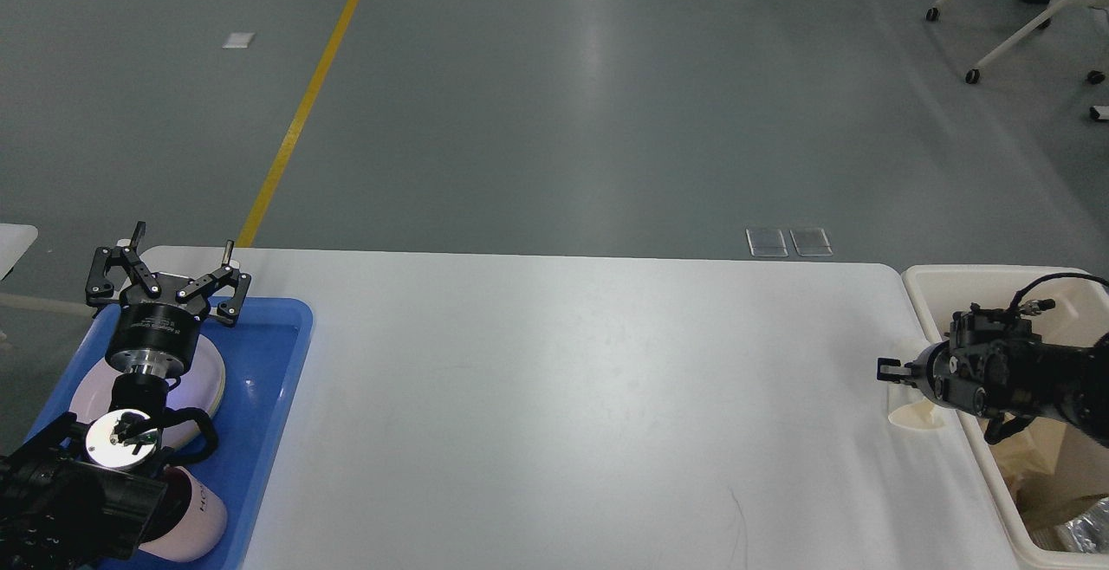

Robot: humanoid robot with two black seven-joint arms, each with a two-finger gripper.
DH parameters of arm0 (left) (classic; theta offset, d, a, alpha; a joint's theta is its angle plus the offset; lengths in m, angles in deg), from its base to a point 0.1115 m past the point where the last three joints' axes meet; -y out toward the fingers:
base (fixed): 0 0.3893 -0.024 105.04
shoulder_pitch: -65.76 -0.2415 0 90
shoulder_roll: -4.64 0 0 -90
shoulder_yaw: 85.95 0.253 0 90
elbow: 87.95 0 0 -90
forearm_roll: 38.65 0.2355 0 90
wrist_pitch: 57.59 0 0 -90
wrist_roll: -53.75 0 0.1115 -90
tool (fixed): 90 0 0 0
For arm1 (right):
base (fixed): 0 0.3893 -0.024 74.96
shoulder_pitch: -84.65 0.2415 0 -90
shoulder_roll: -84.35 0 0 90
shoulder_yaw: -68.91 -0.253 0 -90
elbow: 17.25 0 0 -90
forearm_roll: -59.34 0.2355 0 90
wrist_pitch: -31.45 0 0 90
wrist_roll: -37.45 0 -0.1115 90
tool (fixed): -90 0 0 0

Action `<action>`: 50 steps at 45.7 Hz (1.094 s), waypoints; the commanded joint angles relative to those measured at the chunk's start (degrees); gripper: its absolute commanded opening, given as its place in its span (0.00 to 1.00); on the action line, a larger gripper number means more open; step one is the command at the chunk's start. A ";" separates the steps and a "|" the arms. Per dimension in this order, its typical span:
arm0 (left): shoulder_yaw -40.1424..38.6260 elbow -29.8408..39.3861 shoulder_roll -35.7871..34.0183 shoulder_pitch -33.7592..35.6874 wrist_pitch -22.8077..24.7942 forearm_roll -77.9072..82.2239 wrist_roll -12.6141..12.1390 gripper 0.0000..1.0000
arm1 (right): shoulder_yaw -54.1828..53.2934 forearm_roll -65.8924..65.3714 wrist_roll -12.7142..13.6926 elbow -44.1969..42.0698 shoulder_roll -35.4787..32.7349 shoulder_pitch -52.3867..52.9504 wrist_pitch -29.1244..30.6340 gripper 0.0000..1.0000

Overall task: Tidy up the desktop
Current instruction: 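Grasp the paper cup, lift it and drop it into the bin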

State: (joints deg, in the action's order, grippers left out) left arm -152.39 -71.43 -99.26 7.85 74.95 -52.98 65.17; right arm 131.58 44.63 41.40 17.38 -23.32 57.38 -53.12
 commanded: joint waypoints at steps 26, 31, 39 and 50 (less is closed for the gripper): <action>0.00 0.00 0.01 -0.01 0.00 0.00 0.00 0.96 | -2.11 0.04 0.00 29.44 -13.18 38.94 7.39 0.00; 0.00 0.00 -0.08 -0.01 0.00 0.00 0.00 0.96 | -2.20 0.13 0.00 29.61 -14.06 44.92 12.40 0.00; 0.00 0.00 -0.08 -0.01 0.00 -0.09 0.00 0.96 | -4.22 0.30 0.00 29.70 -17.04 52.84 20.83 0.00; 0.00 0.00 -0.08 -0.01 0.00 0.00 0.00 0.96 | -6.77 0.22 0.00 29.00 -20.74 56.89 27.70 0.00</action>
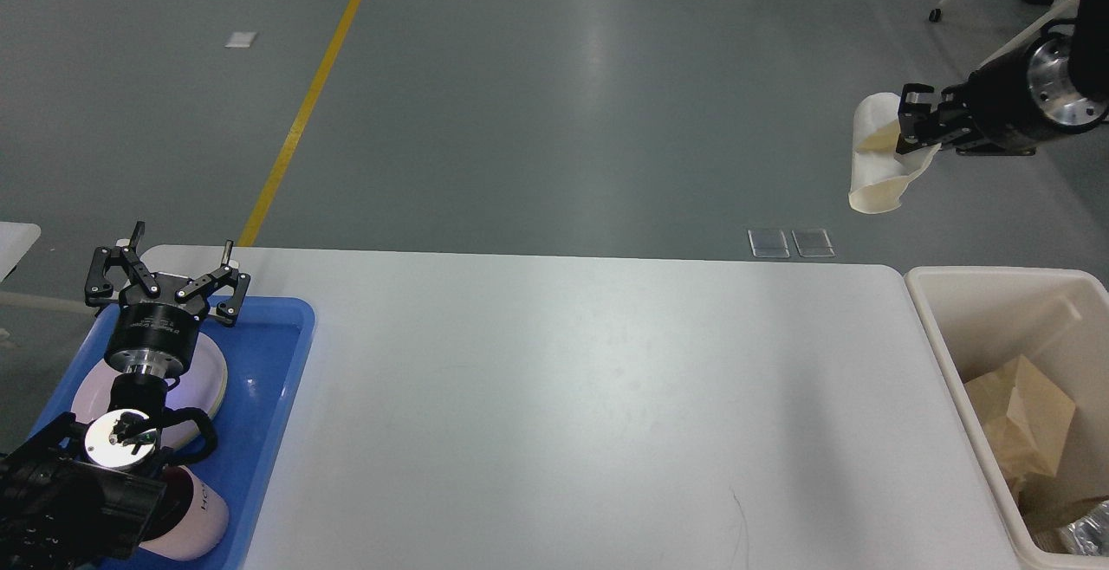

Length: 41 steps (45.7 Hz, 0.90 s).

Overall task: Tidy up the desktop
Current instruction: 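Grasp the paper cup, lift it and drop it into the bin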

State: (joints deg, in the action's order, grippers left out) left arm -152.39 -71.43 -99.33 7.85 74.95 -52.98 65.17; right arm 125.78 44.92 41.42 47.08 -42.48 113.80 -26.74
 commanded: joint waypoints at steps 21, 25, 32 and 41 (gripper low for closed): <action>-0.09 0.00 0.08 -0.01 0.00 0.00 0.00 0.96 | -2.64 9.75 0.61 -23.45 -6.49 -29.31 -18.81 0.00; -0.18 0.00 0.08 -0.01 0.00 0.00 0.00 0.96 | -3.09 11.61 0.61 -26.97 -7.02 -35.63 -19.42 0.00; -0.18 0.00 0.08 -0.01 0.00 0.00 0.00 0.96 | -7.82 11.87 0.43 -33.12 -6.58 -48.29 -21.97 0.00; -0.18 0.00 0.08 -0.01 0.00 0.00 0.00 0.96 | -20.30 11.87 0.43 -38.84 -5.44 -63.06 -25.66 0.40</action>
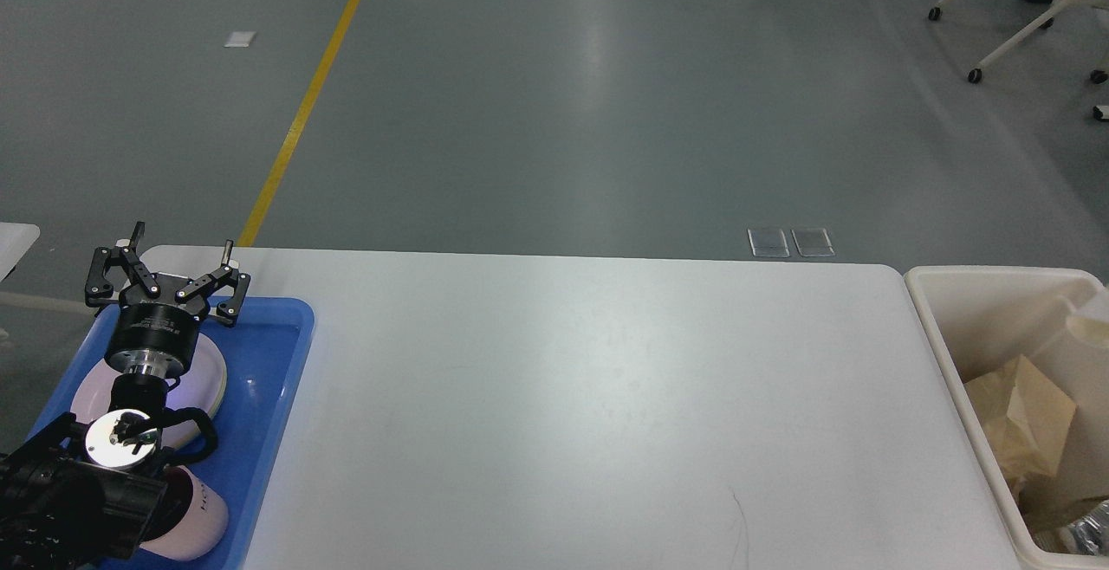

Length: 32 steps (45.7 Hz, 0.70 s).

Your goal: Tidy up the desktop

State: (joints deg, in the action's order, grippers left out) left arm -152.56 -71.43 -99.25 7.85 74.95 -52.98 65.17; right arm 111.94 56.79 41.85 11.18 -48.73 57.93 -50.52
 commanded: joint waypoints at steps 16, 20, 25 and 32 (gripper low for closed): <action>-0.01 0.00 0.00 -0.01 0.00 0.01 0.00 0.96 | -9.99 0.00 -0.09 -10.24 6.61 -14.76 -4.95 1.00; -0.01 0.00 0.00 -0.01 0.00 0.01 0.00 0.96 | -10.16 0.00 -0.26 -10.24 7.13 -14.76 -5.13 1.00; -0.01 0.00 0.00 -0.01 0.00 0.01 0.00 0.96 | -15.24 0.09 -0.44 -10.50 8.37 -14.06 -5.39 1.00; -0.01 0.00 0.00 -0.01 0.00 0.01 0.00 0.96 | -42.03 0.00 -0.44 -10.33 8.63 -12.74 -5.13 1.00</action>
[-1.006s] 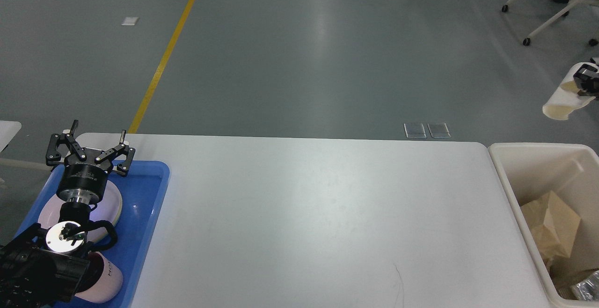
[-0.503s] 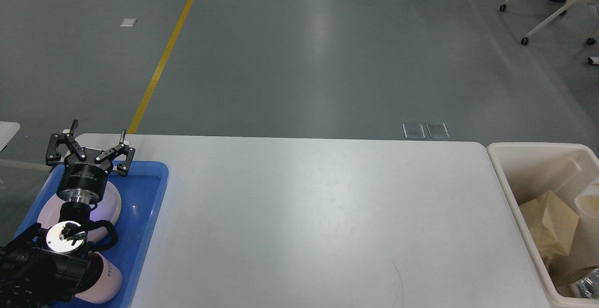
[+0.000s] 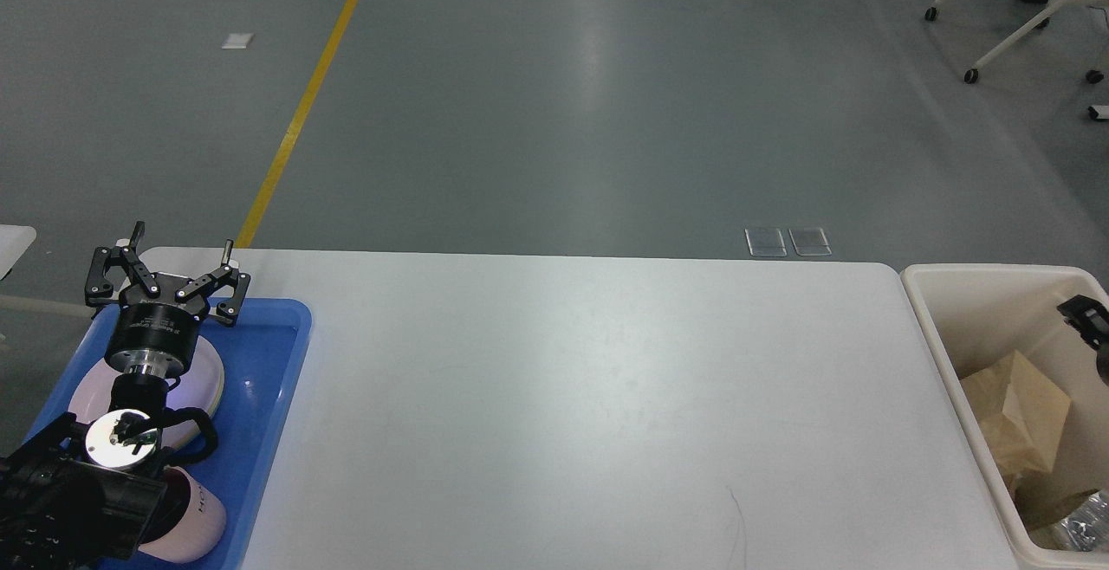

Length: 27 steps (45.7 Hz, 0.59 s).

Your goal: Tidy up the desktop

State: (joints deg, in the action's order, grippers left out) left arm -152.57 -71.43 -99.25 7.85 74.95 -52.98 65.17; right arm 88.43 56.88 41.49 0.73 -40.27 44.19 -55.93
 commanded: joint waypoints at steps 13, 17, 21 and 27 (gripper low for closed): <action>0.00 0.00 0.00 -0.01 0.00 0.01 0.00 0.96 | -48.68 -0.08 -5.87 1.36 9.91 5.57 0.37 1.00; 0.00 0.00 0.00 -0.01 0.00 0.01 0.00 0.96 | -55.89 -0.08 -10.09 2.41 13.25 5.65 0.46 1.00; 0.00 0.00 0.00 -0.01 0.00 0.01 0.00 0.96 | -61.26 -0.08 -14.83 5.48 16.07 5.31 0.63 1.00; 0.09 0.00 0.00 -0.01 0.00 0.01 0.00 0.96 | -62.59 -0.08 -22.83 8.39 16.95 3.90 0.72 1.00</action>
State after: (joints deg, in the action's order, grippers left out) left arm -152.53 -71.43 -99.26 7.83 74.95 -52.98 65.17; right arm 27.25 56.79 25.26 6.86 -24.26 49.28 -55.32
